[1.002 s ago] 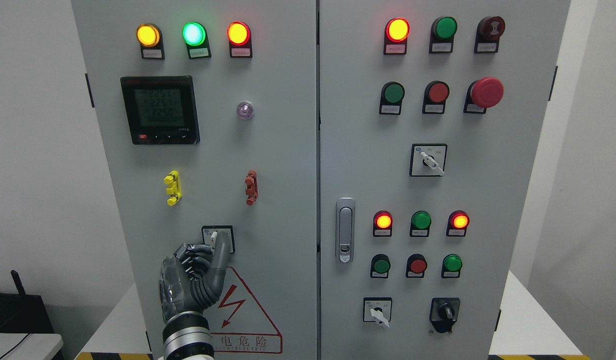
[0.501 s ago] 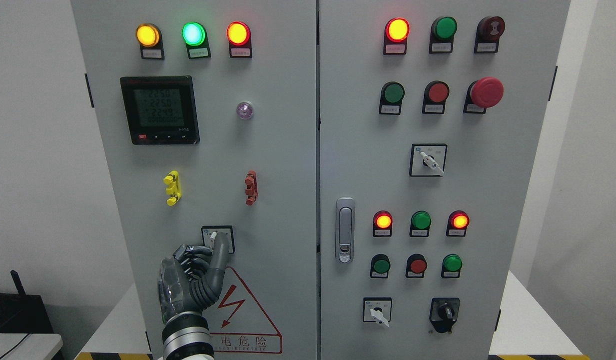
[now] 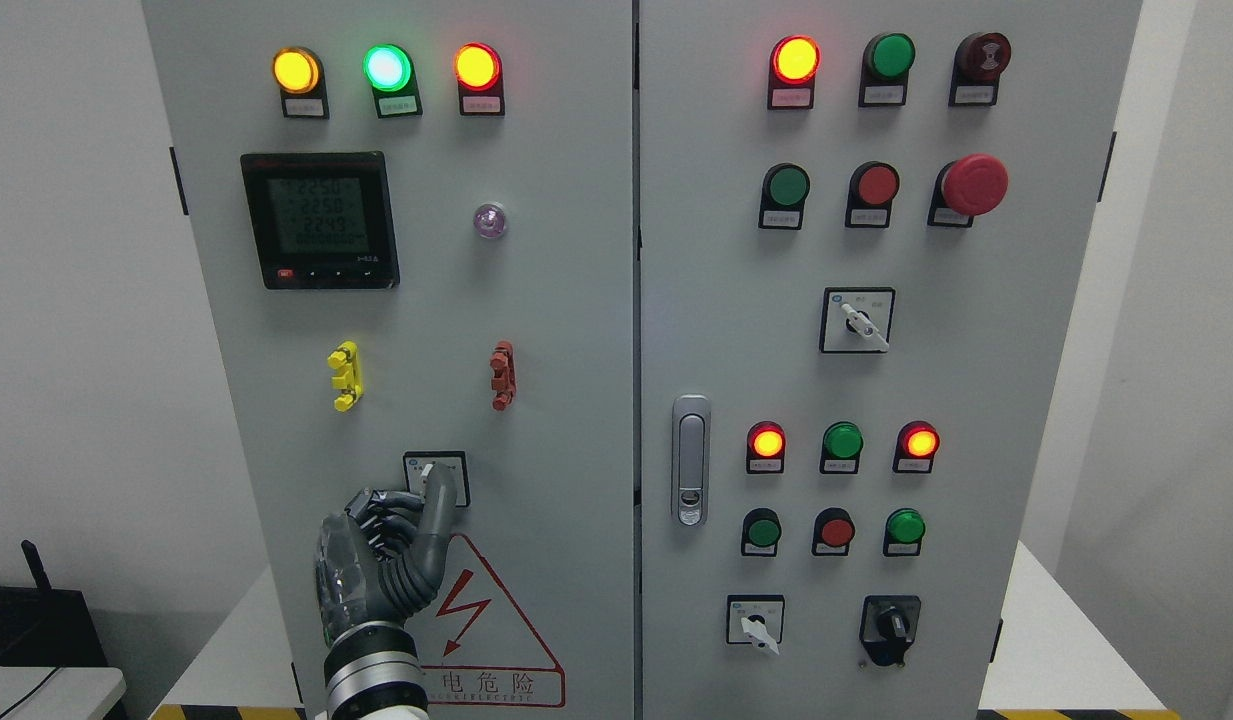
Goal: Turn on light switch 1
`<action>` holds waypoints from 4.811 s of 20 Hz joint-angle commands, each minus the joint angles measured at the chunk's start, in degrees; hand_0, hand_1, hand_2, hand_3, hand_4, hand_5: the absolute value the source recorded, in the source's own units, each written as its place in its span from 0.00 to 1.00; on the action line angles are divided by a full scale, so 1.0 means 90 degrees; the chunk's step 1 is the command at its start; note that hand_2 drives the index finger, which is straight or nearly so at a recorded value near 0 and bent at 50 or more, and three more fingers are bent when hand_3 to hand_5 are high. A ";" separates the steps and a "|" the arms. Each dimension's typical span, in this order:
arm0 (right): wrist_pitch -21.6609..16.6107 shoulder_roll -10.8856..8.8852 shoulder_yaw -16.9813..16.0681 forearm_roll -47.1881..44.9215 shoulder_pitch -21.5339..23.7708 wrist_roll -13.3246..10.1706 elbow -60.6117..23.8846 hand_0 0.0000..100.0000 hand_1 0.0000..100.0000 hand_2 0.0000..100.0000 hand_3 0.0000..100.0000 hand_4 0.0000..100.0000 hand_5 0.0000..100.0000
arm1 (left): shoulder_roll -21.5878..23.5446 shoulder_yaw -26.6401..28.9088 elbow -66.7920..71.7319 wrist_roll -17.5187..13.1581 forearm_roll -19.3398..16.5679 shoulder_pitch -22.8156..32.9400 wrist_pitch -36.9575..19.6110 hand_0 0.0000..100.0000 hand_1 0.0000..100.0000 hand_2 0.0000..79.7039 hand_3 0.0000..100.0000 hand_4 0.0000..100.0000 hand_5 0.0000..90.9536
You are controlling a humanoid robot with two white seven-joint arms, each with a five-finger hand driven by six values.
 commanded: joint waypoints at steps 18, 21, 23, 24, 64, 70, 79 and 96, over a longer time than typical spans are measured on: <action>0.0004 0.0000 0.0127 -0.0166 0.0000 0.0005 0.0000 0.12 0.39 0.00 0.00 0.00 0.00 | -0.0001 -0.0016 0.0012 -0.0037 -0.0031 -0.0079 0.0170 0.23 0.41 0.73 0.91 0.93 0.95; 0.0004 0.0000 0.0127 -0.0166 0.0000 0.0005 0.0000 0.12 0.39 0.00 0.00 0.00 0.00 | -0.0001 -0.0016 0.0012 -0.0037 -0.0031 -0.0079 0.0170 0.25 0.40 0.73 0.91 0.93 0.95; 0.0004 0.0000 0.0127 -0.0166 0.0000 0.0005 0.0000 0.12 0.39 0.00 0.00 0.00 0.00 | -0.0001 -0.0016 0.0012 -0.0037 -0.0031 -0.0079 0.0170 0.27 0.39 0.73 0.91 0.93 0.95; 0.0004 0.0000 0.0127 -0.0166 0.0000 0.0005 0.0000 0.12 0.39 0.00 0.00 0.00 0.00 | -0.0001 -0.0016 0.0012 -0.0037 -0.0031 -0.0079 0.0170 0.28 0.39 0.73 0.91 0.93 0.95; 0.0004 0.0000 0.0127 -0.0166 0.0000 0.0005 0.0000 0.12 0.39 0.00 0.00 0.00 0.00 | -0.0001 -0.0007 0.0012 -0.0135 0.0116 -0.0079 0.0121 0.40 0.16 0.76 0.94 0.94 0.95; 0.0004 0.0000 0.0127 -0.0166 0.0000 0.0005 0.0000 0.12 0.39 0.00 0.00 0.00 0.00 | -0.0001 -0.0016 0.0002 -0.0135 0.0116 -0.0079 0.0121 0.24 0.19 0.76 0.95 0.94 0.95; 0.0004 0.0000 0.0127 -0.0166 0.0000 0.0005 0.0000 0.12 0.39 0.00 0.00 0.00 0.00 | -0.0011 -0.0016 -0.0017 -0.0135 0.0116 -0.0069 0.0112 0.19 0.21 0.75 0.95 0.94 0.95; 0.0004 0.0000 0.0127 -0.0166 0.0000 0.0005 0.0000 0.12 0.39 0.00 0.00 0.00 0.00 | -0.0030 -0.0016 -0.0086 -0.0135 0.0106 0.0019 0.0092 0.18 0.24 0.75 0.95 0.94 0.95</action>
